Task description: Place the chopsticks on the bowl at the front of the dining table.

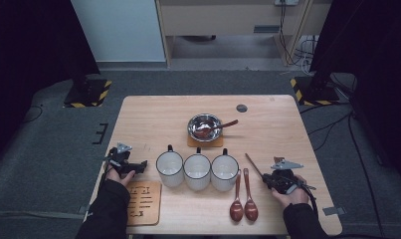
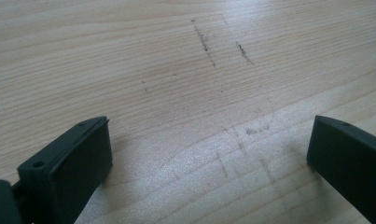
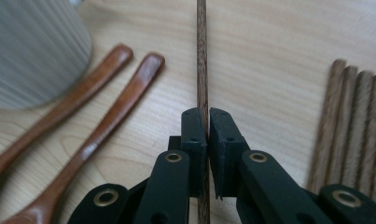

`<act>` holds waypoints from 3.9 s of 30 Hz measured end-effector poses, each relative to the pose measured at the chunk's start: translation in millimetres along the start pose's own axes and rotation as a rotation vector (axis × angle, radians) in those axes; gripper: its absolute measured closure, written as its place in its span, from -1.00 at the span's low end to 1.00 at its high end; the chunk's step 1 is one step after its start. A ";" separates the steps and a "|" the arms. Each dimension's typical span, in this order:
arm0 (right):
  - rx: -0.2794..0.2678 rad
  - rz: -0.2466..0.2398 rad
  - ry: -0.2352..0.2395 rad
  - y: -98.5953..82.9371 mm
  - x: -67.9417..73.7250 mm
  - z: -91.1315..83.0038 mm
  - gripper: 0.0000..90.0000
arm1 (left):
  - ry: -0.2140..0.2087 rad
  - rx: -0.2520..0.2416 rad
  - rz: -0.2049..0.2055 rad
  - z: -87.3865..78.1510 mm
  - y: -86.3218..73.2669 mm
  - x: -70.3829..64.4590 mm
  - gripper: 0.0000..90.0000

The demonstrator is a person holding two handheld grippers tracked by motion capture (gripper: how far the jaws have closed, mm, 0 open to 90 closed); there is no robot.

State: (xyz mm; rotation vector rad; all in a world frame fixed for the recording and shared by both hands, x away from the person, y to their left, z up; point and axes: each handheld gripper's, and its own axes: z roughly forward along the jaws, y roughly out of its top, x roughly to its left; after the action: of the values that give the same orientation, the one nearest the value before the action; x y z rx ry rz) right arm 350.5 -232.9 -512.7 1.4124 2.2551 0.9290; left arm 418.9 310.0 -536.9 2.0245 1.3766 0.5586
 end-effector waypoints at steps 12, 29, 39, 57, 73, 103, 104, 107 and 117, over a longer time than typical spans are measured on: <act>-0.091 0.032 0.003 8.5 -11.6 -18.2 0.89 | 0.000 0.000 0.000 0.0 0.0 0.0 -1.00; -0.192 0.055 0.004 25.7 -16.6 -34.7 0.89 | 0.000 0.000 0.000 0.0 0.0 0.0 -1.00; -0.255 0.081 -0.005 36.6 -21.7 -48.6 0.89 | 0.000 0.000 0.000 0.0 0.0 0.0 -1.00; -0.355 0.079 0.006 82.8 -12.4 -58.5 0.89 | 0.000 0.000 0.000 0.0 0.0 0.0 -1.00; -0.401 0.083 -0.003 111.2 -12.6 -65.0 0.89 | 0.000 0.000 0.000 0.0 0.0 0.0 -1.00; -0.435 0.060 -0.006 149.2 -3.4 -56.4 0.89 | 0.000 0.000 0.000 0.0 0.0 0.0 -1.00; -0.434 0.057 -0.008 151.8 -3.6 -54.5 0.89 | 0.000 0.000 0.000 0.0 0.0 0.0 -1.00; -0.433 0.056 -0.006 155.0 -2.9 -52.4 0.89 | 0.000 0.000 0.000 0.0 0.0 0.0 -1.00; -0.429 0.049 0.009 169.7 3.9 -42.2 0.89 | 0.000 0.000 0.000 0.0 0.0 0.0 -1.00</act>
State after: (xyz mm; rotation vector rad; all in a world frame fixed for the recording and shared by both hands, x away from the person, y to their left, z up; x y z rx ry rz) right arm 439.2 -193.7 -367.1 1.2695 1.8801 1.3381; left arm 418.9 310.0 -536.9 2.0240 1.3765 0.5587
